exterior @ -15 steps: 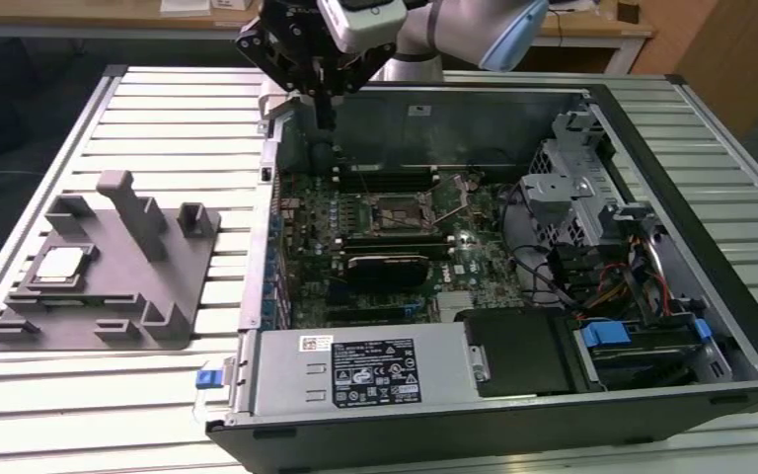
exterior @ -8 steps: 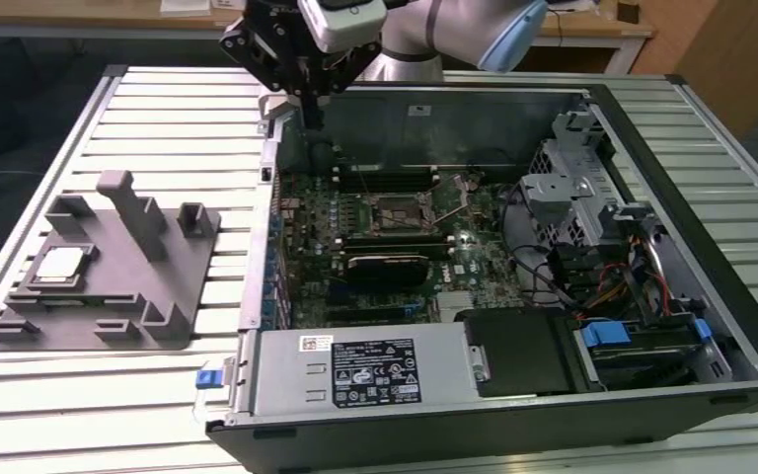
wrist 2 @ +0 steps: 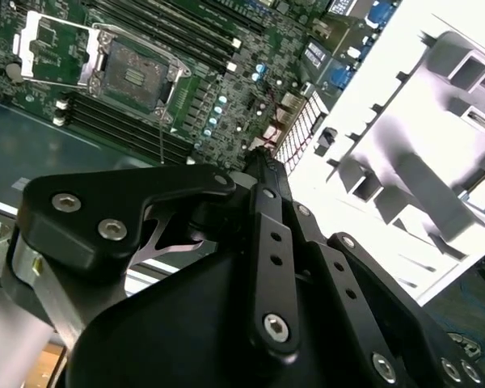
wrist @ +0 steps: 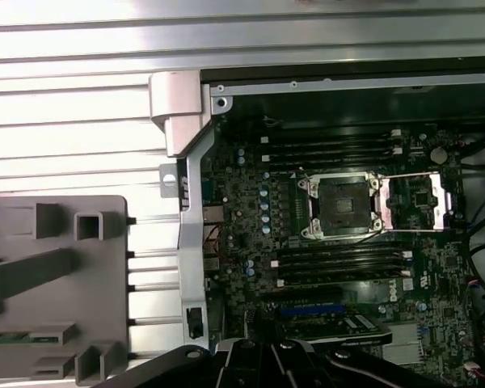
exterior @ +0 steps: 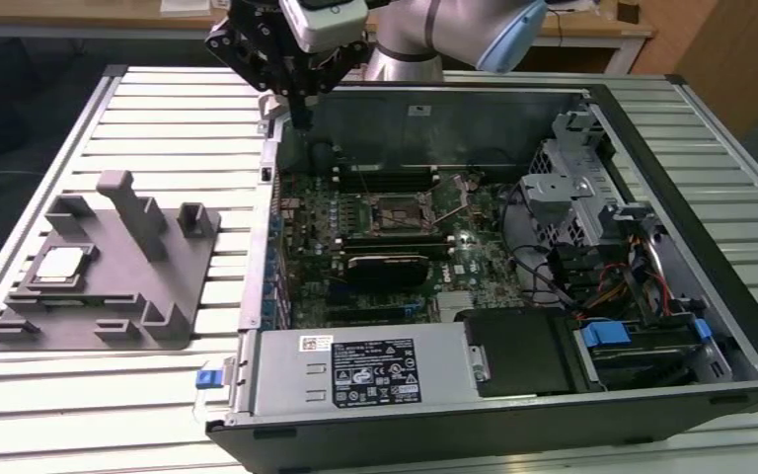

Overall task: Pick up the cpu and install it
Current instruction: 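Reach for the cpu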

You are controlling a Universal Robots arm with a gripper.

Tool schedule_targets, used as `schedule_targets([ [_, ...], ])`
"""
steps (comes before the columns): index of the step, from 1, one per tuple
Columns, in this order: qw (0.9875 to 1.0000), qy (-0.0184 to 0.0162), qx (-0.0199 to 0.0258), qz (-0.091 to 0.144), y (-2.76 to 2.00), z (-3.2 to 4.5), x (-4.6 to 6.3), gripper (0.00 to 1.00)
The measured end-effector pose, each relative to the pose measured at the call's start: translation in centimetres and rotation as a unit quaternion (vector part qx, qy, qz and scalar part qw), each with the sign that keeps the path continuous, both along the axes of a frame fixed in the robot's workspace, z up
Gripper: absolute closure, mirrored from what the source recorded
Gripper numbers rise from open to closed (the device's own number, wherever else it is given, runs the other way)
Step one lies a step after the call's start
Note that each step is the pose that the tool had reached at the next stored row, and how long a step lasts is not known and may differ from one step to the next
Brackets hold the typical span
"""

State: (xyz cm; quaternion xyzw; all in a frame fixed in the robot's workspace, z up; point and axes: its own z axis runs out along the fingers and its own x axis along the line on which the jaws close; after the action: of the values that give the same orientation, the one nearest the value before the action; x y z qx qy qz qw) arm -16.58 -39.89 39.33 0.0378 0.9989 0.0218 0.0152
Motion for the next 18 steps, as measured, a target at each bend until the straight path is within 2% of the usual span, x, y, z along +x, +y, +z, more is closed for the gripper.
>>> schedule_targets([
  [9,1.0,-0.0016,0.0,0.0,0.0,0.0,-1.6,0.89],
  [18,1.0,-0.0046,0.0,0.0,0.0,0.0,-3.6,0.89],
])
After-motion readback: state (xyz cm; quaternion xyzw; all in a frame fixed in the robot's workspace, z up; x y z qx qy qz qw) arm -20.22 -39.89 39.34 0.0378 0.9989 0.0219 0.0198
